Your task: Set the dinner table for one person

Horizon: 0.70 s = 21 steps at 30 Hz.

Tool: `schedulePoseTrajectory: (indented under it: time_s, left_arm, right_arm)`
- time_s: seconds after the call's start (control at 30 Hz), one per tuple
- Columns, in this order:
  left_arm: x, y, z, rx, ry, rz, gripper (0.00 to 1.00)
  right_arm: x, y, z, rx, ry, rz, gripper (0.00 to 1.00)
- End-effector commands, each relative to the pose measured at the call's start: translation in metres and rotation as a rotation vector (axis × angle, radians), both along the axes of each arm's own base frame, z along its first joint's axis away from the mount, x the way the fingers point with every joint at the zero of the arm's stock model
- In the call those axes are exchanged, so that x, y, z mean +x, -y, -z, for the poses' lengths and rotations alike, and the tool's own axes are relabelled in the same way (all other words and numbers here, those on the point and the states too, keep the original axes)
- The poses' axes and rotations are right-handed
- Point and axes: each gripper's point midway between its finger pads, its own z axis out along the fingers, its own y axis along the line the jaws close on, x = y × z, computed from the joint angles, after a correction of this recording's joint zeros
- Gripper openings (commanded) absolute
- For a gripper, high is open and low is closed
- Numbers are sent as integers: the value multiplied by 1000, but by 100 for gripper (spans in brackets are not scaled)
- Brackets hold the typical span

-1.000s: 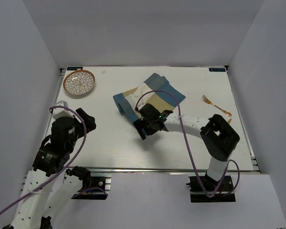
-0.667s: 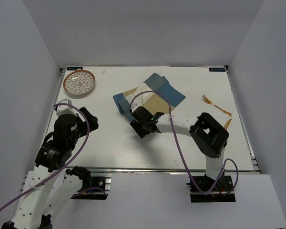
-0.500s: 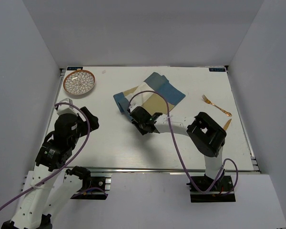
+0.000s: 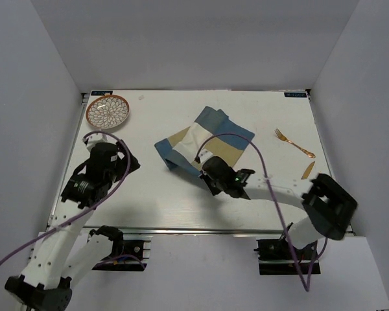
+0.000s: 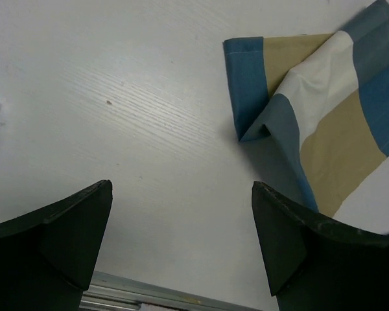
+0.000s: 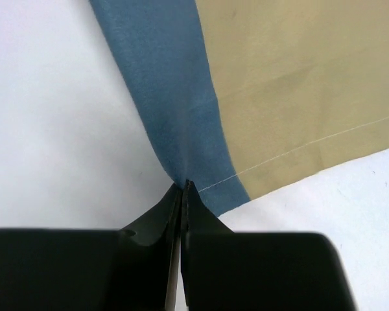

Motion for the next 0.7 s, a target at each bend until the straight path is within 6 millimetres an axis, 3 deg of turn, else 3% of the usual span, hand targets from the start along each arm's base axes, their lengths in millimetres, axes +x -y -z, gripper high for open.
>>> schedulePoseTrajectory:
  time_s: [0.0,0.07,0.1,0.17,0.2,0.23,0.3,0.4,0.43,0.5,0.53,0.67]
  left_arm:
    - [15,27,13,-113,-58,15,98]
    - [28,49,24,-186,-75,67,98]
    - [34,60,41,-205,-129,76,98]
    - [48,80,53,-275,-165,95,98]
    - [55,86,75,-273,-234,86,97]
    - [65,91,80,-284,-244,78,96]
    - [77,93,109,-252,-324,22,96]
    - [99,89,117,-207,-328,-42,96]
    - [103,89,130,-186,-360,-54,96]
    - [117,85,130,-159,-356,-84,94]
    - [120,79,141,-137,-386,-108,94]
    - [134,83,147,-130,-372,-95,91]
  right_arm:
    - [-11,-15,-53,261,62,-40,0]
    - [-15,-7,-62,271,87,-44,0]
    - [-17,-2,-66,275,96,-43,0]
    - [-18,7,-63,247,103,-34,0]
    - [-20,12,-59,229,94,-31,0]
    - [-22,16,-54,213,88,-27,0]
    - [-26,19,-54,226,81,-20,0]
    - [-35,22,-52,256,65,-31,0]
    - [-37,23,-51,264,59,-33,0]
    - [-41,26,-51,277,58,-32,0]
    - [-44,28,-50,275,53,-38,0]
    - [-51,28,-54,308,41,-60,0]
